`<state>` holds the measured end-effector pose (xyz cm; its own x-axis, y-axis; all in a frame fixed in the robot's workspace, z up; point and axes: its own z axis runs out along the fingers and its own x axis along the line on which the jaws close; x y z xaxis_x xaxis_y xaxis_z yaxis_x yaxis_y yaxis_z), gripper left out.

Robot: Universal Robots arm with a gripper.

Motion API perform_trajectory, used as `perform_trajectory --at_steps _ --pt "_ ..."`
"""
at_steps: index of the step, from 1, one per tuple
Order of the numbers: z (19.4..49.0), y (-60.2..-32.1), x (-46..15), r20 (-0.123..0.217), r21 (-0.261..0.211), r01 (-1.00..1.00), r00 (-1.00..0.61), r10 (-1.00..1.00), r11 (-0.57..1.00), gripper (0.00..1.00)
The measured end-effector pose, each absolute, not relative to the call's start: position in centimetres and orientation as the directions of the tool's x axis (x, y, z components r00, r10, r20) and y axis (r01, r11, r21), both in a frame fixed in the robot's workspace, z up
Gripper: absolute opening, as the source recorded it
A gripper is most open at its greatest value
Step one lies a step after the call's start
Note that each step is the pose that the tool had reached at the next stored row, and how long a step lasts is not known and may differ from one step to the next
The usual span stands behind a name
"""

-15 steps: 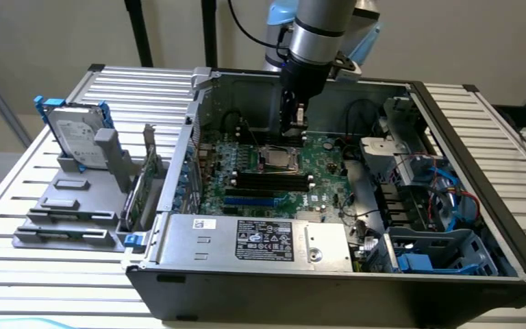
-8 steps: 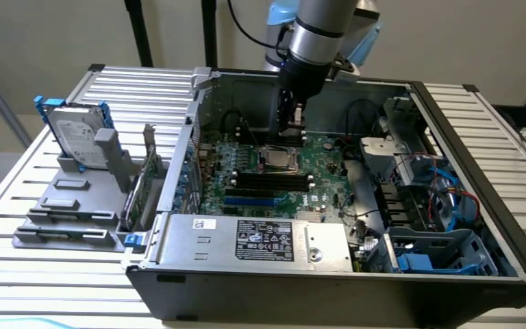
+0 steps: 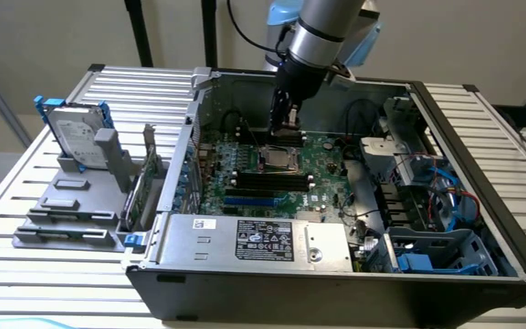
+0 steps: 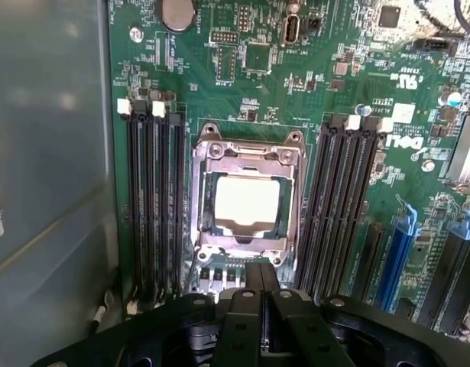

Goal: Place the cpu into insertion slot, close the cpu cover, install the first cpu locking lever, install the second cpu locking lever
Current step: 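Close the cpu cover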

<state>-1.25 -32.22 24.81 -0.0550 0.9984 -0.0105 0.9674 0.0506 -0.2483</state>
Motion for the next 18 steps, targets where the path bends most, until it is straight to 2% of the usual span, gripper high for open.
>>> perform_trajectory --at_steps 18 --pt "22.1 -32.3 -2.0 -0.01 -0.248 0.968 0.029 1.0 -0.03 0.11"
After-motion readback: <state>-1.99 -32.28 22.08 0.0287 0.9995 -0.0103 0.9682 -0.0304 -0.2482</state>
